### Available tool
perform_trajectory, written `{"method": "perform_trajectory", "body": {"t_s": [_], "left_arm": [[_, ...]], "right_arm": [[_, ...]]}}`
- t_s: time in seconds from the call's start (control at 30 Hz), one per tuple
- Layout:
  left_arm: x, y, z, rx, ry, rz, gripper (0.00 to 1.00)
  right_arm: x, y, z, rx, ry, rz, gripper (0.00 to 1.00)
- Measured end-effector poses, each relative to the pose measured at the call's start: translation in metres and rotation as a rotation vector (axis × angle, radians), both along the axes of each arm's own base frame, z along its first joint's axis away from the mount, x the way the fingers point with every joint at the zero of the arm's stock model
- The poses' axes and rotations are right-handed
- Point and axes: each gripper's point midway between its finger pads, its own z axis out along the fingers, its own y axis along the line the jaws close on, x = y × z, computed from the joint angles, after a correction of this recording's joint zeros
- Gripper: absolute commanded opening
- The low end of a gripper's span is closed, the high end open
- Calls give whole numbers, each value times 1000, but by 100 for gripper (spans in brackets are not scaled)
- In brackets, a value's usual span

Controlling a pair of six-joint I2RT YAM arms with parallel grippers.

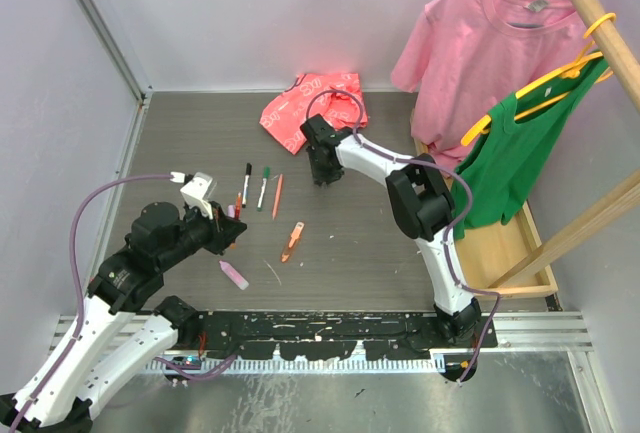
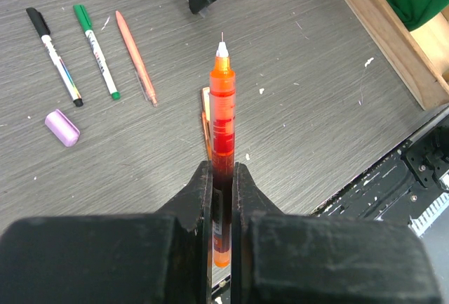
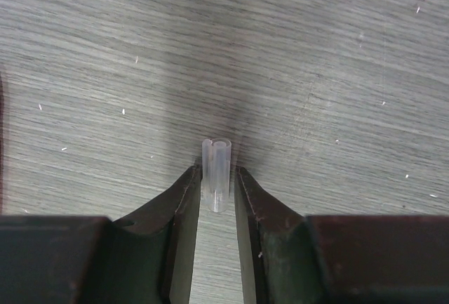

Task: Insert the pens into the pen caps
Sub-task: Insert the pen cap onto the pen.

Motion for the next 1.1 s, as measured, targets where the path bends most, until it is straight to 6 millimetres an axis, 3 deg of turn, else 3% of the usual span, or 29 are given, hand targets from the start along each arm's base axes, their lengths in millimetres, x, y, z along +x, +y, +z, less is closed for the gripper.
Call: {"method": "perform_trajectory", "body": {"t_s": [0.17,0.57,0.73,0.87,1.1], "left_arm": [[0,0,0,0,1,0,0],[0,0,0,0,2,0,0],[-4,-4,3,-26,1,-19,0],[-8,-15,6,-65,23,-72,0],[-9,-36,-1,-89,114,-155,0]], "right_arm": [[1,1,0,-5,-2,10,27],[2,-2,1,-11,-24,29,0],[-21,-22,12,-31,-32,47,0],[-36,-30,57,39,-111,63,0],[-60,-35,178,306,-407,115,0]]}}
